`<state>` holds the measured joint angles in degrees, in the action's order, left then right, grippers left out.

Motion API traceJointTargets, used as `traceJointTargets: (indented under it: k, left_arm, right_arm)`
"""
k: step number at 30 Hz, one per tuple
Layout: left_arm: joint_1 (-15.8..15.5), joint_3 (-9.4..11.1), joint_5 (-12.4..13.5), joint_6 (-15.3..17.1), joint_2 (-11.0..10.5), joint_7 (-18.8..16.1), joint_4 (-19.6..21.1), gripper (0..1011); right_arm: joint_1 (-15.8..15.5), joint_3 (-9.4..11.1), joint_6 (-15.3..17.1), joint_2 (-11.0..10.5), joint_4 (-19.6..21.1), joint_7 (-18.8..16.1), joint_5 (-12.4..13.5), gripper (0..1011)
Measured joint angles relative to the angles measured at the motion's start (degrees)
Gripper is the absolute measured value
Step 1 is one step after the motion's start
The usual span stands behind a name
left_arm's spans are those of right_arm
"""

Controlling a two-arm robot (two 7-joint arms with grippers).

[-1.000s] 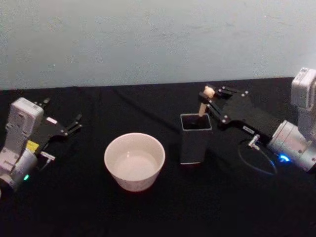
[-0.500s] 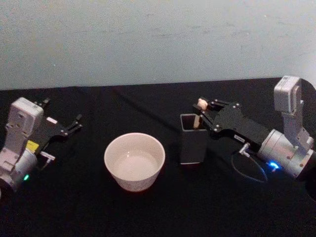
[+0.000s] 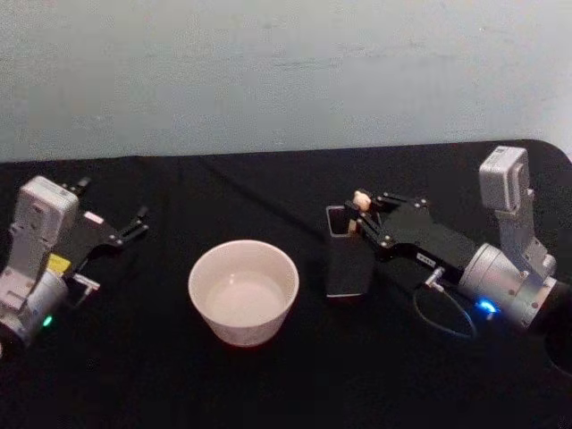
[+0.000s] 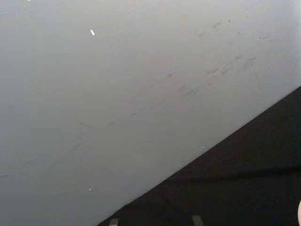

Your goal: Pick up the stirring spoon with one hand, stir inside the cup, then place it back in its original position.

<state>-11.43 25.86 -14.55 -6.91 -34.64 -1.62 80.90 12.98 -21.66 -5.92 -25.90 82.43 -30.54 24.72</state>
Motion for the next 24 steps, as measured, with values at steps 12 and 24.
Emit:
traceJointTargets:
  k: [12, 24]
  left_arm:
    - [0.0, 0.0, 0.0, 0.0, 0.0, 0.0, 0.0, 1001]
    - [0.0, 0.0, 0.0, 0.0, 0.0, 0.0, 0.0, 1001]
  right_arm:
    - [-0.6, 0.3, 0.9, 0.1, 0.1, 1.2, -0.4, 214]
    - [-0.8, 0.4, 1.0, 0.0, 0.3, 1.4, -0.7, 214]
